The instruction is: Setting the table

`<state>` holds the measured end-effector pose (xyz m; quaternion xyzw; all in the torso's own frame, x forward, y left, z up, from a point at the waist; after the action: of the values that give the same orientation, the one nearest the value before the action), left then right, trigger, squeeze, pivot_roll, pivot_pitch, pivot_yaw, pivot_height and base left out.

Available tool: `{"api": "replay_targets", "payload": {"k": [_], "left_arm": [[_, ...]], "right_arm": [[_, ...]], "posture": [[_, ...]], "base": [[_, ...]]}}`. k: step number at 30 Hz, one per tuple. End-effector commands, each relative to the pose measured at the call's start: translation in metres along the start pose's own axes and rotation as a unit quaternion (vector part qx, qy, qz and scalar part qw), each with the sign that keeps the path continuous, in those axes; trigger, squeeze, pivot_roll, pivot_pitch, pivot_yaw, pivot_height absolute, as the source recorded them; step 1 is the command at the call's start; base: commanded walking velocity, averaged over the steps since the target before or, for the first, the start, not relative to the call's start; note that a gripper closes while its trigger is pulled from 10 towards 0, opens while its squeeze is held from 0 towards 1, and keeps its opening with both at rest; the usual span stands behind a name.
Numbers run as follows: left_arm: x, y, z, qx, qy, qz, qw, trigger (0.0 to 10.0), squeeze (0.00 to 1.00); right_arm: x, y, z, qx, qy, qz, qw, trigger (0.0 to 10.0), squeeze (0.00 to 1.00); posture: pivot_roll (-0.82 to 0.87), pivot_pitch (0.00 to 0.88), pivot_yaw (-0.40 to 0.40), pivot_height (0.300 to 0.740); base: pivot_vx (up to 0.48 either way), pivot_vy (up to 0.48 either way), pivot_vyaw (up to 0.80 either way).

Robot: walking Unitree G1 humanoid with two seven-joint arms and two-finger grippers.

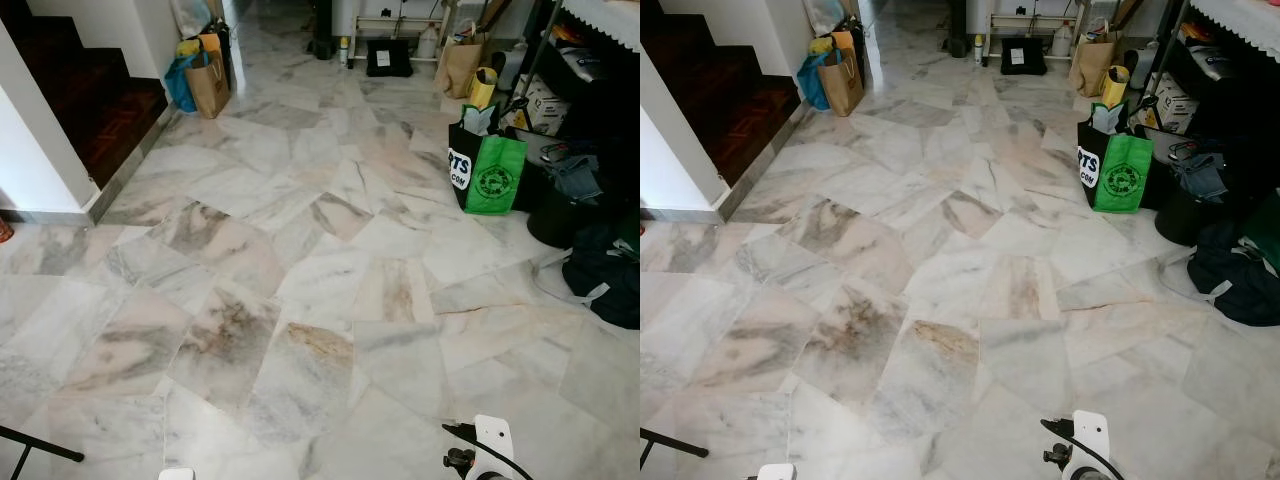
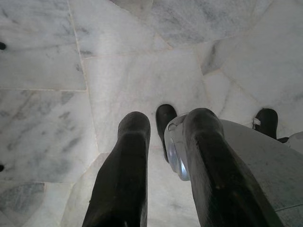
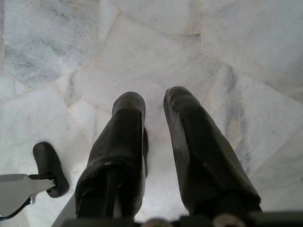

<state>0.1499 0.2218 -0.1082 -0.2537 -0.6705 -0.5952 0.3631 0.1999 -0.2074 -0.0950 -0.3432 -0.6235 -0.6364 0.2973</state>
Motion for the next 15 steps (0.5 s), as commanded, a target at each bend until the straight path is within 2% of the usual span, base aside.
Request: {"api": "replay_targets", "payload": {"k": [1,4,6,8,15], "left_arm": [[-0.007,0.053,0.042,0.063,0.03,-0.007,0.998,10.0,0.0],[-0.008,0.052,0.041,0.062,0.034,-0.006,0.997,10.0,0.0],[-0.007,0.025,0.021,0.04,0.034,0.019,0.998,10.0,0.0],[-0.006,0.014,0.014,0.03,0.032,0.03,0.999,10.0,0.0],[-0.005,0.013,0.018,0.029,0.033,0.031,0.999,10.0,0.0]], "right_arm": [[-0.003,0.029,-0.001,0.023,0.021,-0.029,0.999,10.0,0.0],[-0.003,0.029,-0.005,0.015,0.018,-0.029,0.999,10.0,0.0],[-0.001,0.018,-0.01,-0.015,0.007,-0.018,1.0,10.0,0.0],[0.0,0.013,-0.011,-0.026,0.003,-0.013,1.0,10.0,0.0],[-0.001,0.014,-0.011,-0.028,0.002,-0.014,1.0,10.0,0.0]], "posture": [[-0.02,0.012,-0.017,0.74],[-0.02,0.015,-0.027,0.74],[-0.05,0.0,0.006,0.74],[-0.05,0.0,0.006,0.74],[-0.05,0.0,0.006,0.74]], "base": [[0.0,0.0,0.0],[0.0,0.0,0.0],[0.0,0.0,0.0],[0.0,0.0,0.0],[0.0,0.0,0.0]]}}
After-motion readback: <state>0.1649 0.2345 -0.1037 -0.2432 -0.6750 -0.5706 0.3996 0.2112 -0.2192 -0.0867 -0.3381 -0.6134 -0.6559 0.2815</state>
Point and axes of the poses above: a point about 5 cm out from each wrist's last joint towards the gripper, its own x axis pointing back from the gripper into the wrist, its own y axis along the axis of the wrist's last joint, z = x × y, the point moved 2 cm from there along -x, pointing out of the wrist towards the gripper, and after that the axes turned 7 degrees about x, right-handed, at the moved point
